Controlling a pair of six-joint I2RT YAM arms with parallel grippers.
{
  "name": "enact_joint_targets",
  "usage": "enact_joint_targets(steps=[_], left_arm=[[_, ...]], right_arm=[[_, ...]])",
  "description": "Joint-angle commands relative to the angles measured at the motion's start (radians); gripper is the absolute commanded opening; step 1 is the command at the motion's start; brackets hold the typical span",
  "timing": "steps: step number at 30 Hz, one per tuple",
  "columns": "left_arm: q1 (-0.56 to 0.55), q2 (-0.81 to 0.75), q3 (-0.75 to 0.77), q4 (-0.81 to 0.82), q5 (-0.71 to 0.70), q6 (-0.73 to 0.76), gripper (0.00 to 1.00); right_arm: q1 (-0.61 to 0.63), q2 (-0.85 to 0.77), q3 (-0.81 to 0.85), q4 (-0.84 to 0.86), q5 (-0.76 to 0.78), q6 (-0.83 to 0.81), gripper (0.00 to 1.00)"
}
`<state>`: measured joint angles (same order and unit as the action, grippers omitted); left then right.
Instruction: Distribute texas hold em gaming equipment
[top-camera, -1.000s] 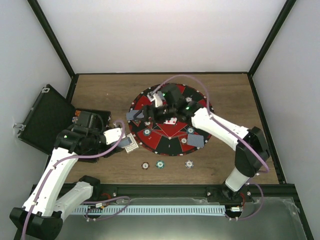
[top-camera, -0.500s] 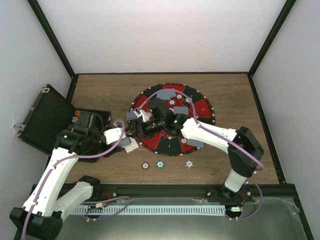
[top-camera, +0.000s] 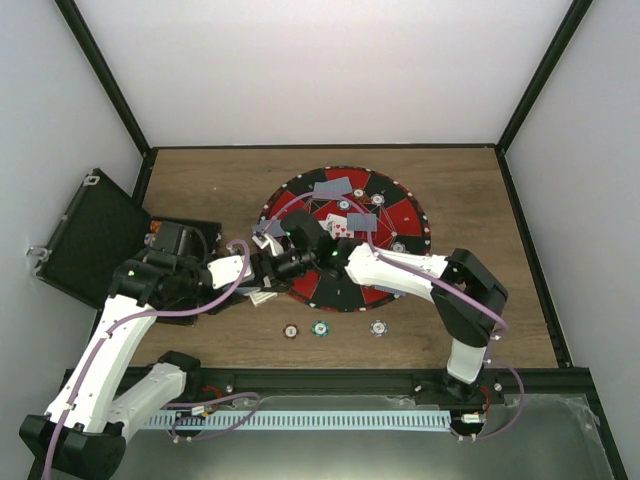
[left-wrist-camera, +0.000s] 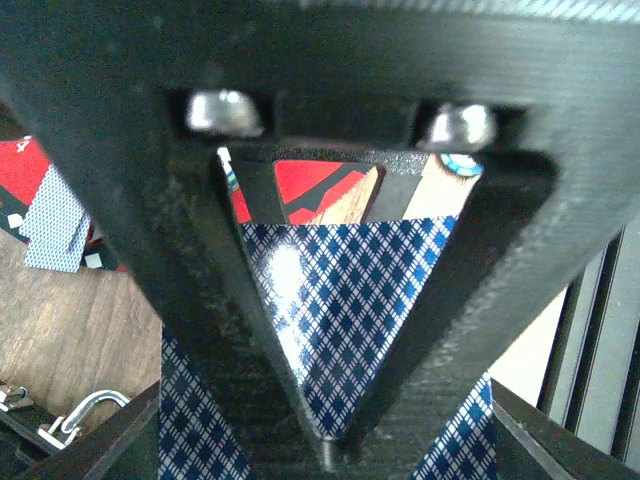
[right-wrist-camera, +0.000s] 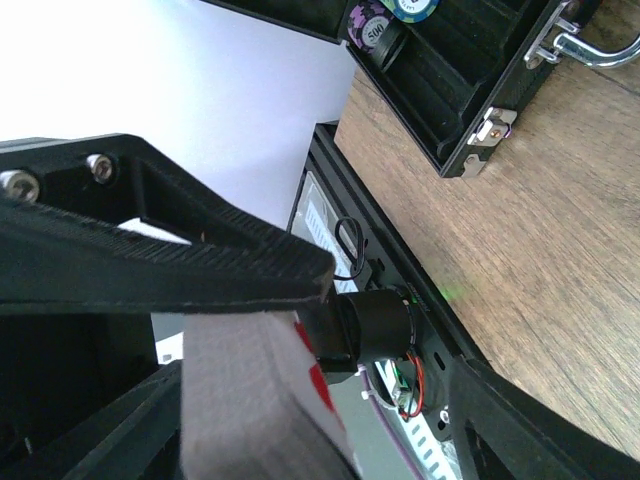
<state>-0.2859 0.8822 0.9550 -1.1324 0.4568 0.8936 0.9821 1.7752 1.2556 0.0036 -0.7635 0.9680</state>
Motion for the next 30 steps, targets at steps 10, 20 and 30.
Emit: enact_joint_targets(steps=[10,20,30], left_arm=[[0.001,-0.011,0.023,-0.001,0.025,0.012,0.05],[0.001,-0.007,0.023,0.003,0.023,0.014,0.05],[0.001,-0.011,0.009,0.006,0.02,0.014,0.05]], right_arm=[[-0.039,0.005,-0.044,0.001,0.026,0.005,0.6],[-0.106,-0.062,-0.112,-0.018,0.031,-0.023,0.55],[-0.13,-0.146,-0.143,-0.013,0.034,-0.008,0.26]])
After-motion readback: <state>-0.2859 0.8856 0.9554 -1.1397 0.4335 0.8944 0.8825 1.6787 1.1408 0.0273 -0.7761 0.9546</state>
